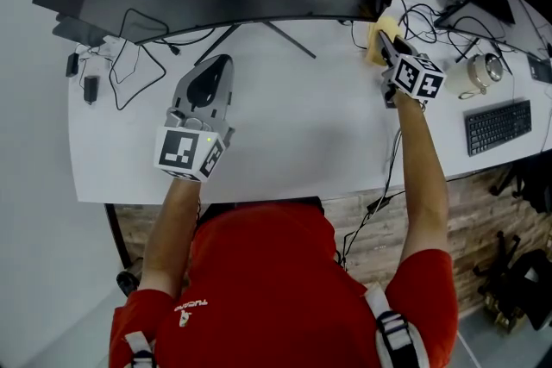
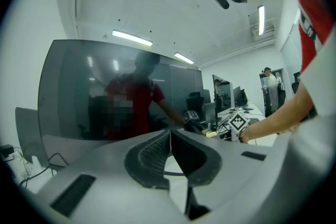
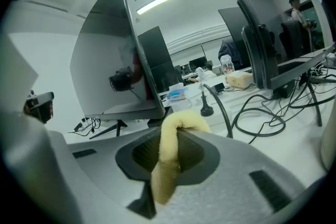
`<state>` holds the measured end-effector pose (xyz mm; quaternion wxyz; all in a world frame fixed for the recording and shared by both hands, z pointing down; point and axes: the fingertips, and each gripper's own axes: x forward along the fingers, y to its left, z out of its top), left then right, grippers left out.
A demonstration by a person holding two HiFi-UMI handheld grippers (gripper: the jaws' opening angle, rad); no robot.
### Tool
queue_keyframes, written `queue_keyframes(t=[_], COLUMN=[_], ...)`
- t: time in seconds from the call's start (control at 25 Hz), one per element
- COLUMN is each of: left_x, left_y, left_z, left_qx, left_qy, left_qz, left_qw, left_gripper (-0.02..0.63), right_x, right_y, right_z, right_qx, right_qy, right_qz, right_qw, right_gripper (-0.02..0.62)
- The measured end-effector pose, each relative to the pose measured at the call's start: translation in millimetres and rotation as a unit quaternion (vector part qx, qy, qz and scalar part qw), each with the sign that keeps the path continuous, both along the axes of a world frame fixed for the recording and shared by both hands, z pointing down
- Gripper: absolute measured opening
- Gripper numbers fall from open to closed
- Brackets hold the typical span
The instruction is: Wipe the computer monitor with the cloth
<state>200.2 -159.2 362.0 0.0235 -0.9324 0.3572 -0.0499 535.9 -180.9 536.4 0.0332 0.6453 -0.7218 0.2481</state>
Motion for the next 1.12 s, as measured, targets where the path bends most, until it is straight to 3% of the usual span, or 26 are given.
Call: queue_keyframes(t=[0.28, 0.6, 1.12], left_x=[-10, -25, -95], left_y=[-3, -5, -20], left_z=[4, 2, 4], left_qx=[0.003, -0.006, -0.001], left_qy=[0.000, -0.004, 0.014], left_qz=[-0.005, -0.016, -0.032], left_qw=[1.0000, 0.9998, 0.9994], left_gripper=[0.011, 0.011, 0.011], right_x=[-22, -45, -135], right_y=[-6, -14, -41], right_z=[-6, -6, -9], right_qx=[0.034, 0.041, 0.034], right_qy=[-0.008, -0.015, -0.010], right_qz=[-0.015, -0.020, -0.056], right_qw=[0.999, 0.999, 0.998], right_gripper=[0.058, 0.058, 0.058])
